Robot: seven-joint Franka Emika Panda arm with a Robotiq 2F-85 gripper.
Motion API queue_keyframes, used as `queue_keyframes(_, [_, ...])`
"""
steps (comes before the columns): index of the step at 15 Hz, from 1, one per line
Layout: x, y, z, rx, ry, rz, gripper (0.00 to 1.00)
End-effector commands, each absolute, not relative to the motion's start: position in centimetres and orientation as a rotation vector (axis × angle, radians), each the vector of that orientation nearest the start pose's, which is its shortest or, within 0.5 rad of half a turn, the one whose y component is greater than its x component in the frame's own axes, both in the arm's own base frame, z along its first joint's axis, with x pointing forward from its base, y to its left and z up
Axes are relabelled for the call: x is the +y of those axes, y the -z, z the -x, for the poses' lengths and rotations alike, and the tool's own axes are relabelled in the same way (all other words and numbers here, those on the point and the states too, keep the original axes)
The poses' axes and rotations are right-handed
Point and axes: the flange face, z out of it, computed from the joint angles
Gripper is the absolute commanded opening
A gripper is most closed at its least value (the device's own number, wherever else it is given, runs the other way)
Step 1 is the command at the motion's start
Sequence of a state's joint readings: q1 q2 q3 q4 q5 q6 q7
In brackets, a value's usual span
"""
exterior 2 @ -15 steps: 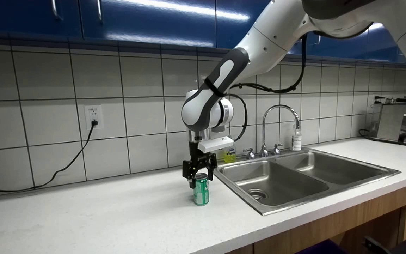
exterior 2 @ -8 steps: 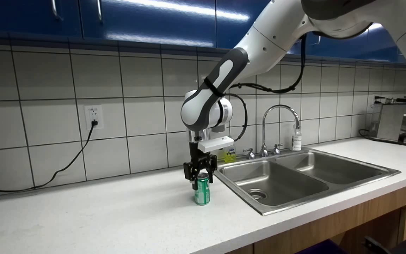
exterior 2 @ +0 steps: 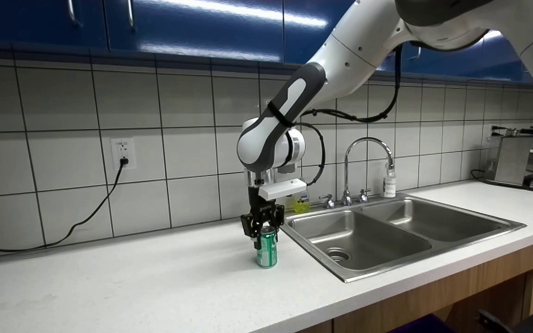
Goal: Put the green can in the sink on the left.
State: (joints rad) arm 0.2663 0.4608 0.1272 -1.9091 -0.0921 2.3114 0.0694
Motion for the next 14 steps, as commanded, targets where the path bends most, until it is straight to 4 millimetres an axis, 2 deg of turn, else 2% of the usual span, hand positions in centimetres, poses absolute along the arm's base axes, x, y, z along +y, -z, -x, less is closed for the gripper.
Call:
queue_keyframes(1, [24.0,-27.2,-57.3,-0.535,-0.082,3.127,0.38])
queue_keyframes(8, [24.0,-30.2,-56.3,-0.473,-0.063,3.143,0.38])
queue_keyframes(11, [23.1,-30.8,-56.2,-0.422,-0.063,3.151,0.38])
queue_keyframes(14, [21.3,-30.9,-55.9,-0.352,-0.062,3.16,0.38])
